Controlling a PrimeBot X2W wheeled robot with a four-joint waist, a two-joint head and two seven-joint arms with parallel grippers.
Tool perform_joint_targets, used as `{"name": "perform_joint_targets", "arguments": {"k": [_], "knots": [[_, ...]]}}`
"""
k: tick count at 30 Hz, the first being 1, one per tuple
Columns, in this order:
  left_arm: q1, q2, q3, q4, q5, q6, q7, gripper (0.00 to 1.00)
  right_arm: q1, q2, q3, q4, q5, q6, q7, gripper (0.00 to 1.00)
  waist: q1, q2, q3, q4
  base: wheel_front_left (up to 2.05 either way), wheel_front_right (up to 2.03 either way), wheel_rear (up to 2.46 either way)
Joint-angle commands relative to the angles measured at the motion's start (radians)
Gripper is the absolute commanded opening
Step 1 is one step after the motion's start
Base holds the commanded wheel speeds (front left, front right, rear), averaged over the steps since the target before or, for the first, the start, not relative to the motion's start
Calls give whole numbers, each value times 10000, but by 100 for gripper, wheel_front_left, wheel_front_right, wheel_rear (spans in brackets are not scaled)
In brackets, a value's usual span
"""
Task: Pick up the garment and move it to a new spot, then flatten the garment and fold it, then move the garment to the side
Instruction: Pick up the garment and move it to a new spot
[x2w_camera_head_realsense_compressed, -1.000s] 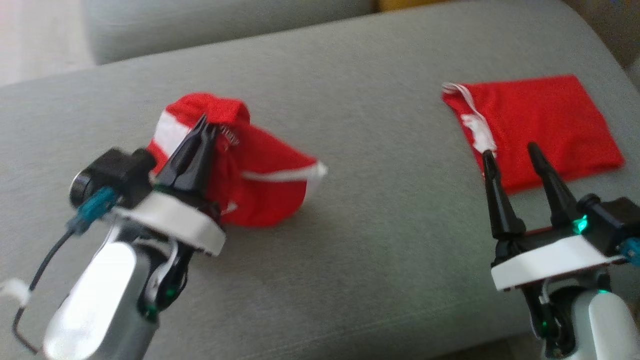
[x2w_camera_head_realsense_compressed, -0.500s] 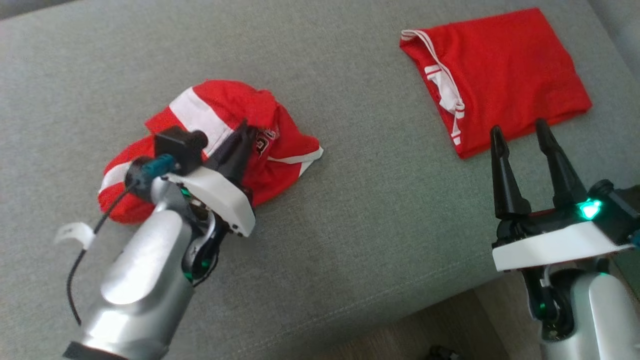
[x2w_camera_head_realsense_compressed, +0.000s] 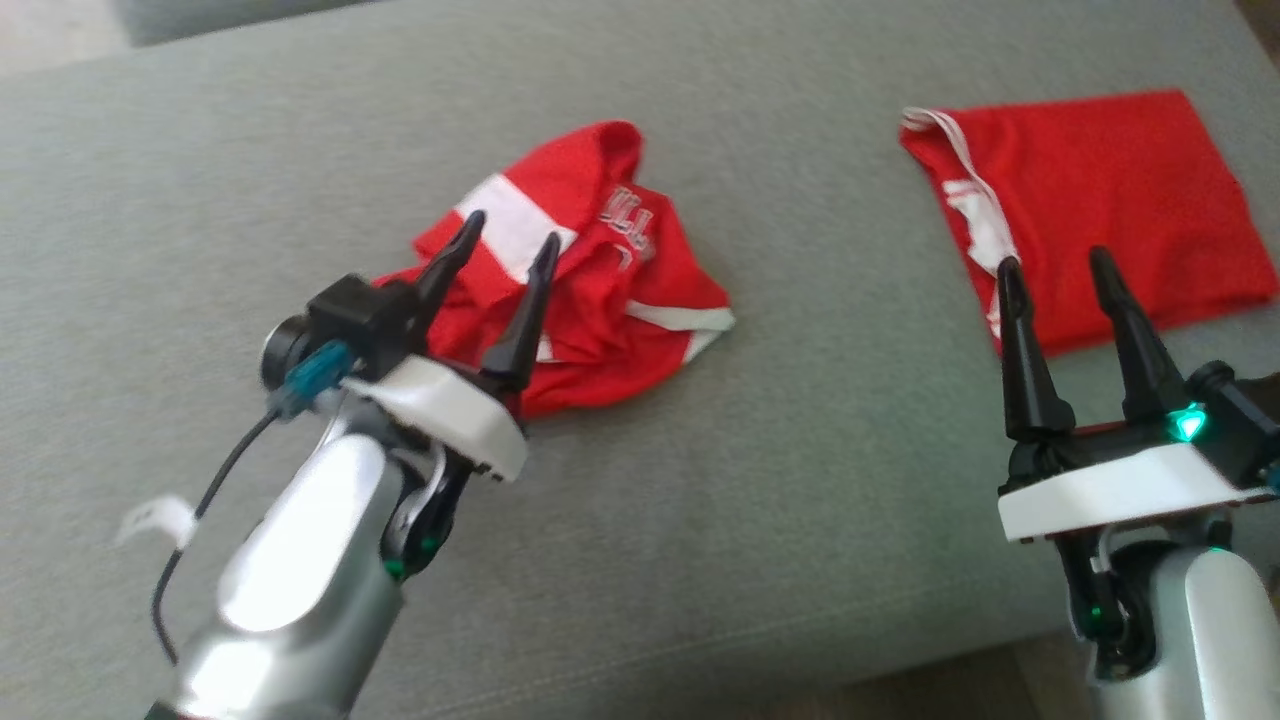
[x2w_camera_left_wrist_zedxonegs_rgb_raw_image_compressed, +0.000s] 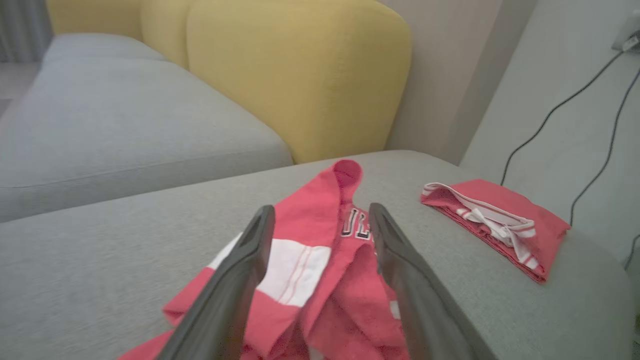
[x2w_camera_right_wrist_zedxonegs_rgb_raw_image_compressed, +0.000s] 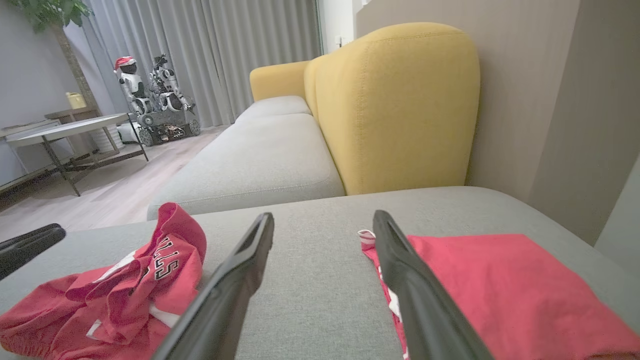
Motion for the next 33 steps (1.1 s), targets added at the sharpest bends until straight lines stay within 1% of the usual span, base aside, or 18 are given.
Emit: {"name": "perform_joint_targets", "arguments": {"k": [1,5,10,16,23,33], "knots": [[-1,379,477,-450,47,130,-83,100,-83,-34,187,-346,-90,-7,45,100,0,0,-441,509,0,0,0],[583,937,933,-1039,11,625,-100,100,25,-34,138,-348,-197,-7,193,100,0,0,-770,1024,0,0,0],[1413,1652,1565,-1648,-215,1113,-25,100,201,-34,-4,-360,-332,-7,353,100,0,0,-1104,1640,0,0,0],[2568,2310,2065,-2379,-431,1579,116,100,458,-34,-64,-241,-423,-7,486,100,0,0,-1526,1993,0,0,0],[3632,2597,2120,-3099,-539,1920,380,100,898,-34,-134,-91,-436,-7,686,100,0,0,-2087,2190,0,0,0],[4242,2752,2117,-3576,-600,2186,567,100,1318,-58,-265,-202,-400,-7,845,100,0,0,-2492,2199,0,0,0]]}}
